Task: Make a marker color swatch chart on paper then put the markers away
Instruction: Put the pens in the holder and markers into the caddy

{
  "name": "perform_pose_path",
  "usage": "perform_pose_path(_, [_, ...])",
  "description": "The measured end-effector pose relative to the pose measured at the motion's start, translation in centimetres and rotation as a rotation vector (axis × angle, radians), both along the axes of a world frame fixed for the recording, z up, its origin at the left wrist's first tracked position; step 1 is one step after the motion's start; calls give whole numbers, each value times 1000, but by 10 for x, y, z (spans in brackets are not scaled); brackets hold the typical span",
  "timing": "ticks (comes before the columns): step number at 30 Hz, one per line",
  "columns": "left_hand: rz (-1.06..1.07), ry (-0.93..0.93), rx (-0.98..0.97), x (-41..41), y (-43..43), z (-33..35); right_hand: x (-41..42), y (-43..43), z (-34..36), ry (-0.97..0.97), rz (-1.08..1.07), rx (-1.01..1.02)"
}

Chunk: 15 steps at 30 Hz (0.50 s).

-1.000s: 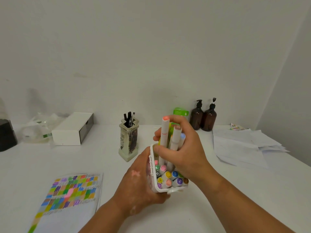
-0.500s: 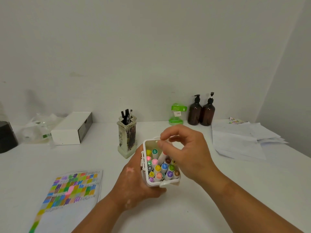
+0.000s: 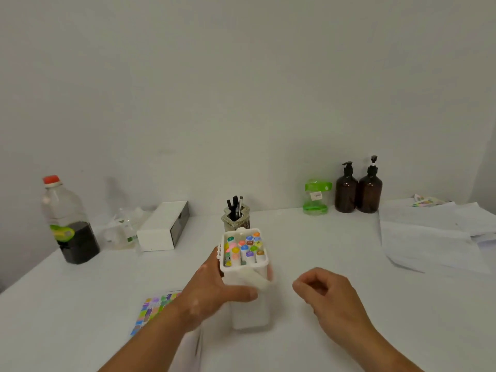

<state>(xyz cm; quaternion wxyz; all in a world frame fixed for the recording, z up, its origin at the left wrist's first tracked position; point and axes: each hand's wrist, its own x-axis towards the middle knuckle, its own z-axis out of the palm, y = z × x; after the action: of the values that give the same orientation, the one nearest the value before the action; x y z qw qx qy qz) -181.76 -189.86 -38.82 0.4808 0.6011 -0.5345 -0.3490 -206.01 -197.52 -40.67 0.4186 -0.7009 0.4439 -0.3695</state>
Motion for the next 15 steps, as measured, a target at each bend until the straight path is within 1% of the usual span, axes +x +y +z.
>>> perform_pose_path(3, [81, 73, 31, 49, -1, 25, 19, 2, -8, 64, 64, 24])
perform_pose_path(6, [202, 56, 92, 91, -14, 31, 33, 6, -13, 89, 91, 26])
perform_pose_path(10, [188, 73, 153, 116, -33, 16, 34, 6, -19, 95, 67, 2])
perform_pose_path(15, [201, 177, 123, 124, -60, -7, 25, 4, -27, 95, 4, -48])
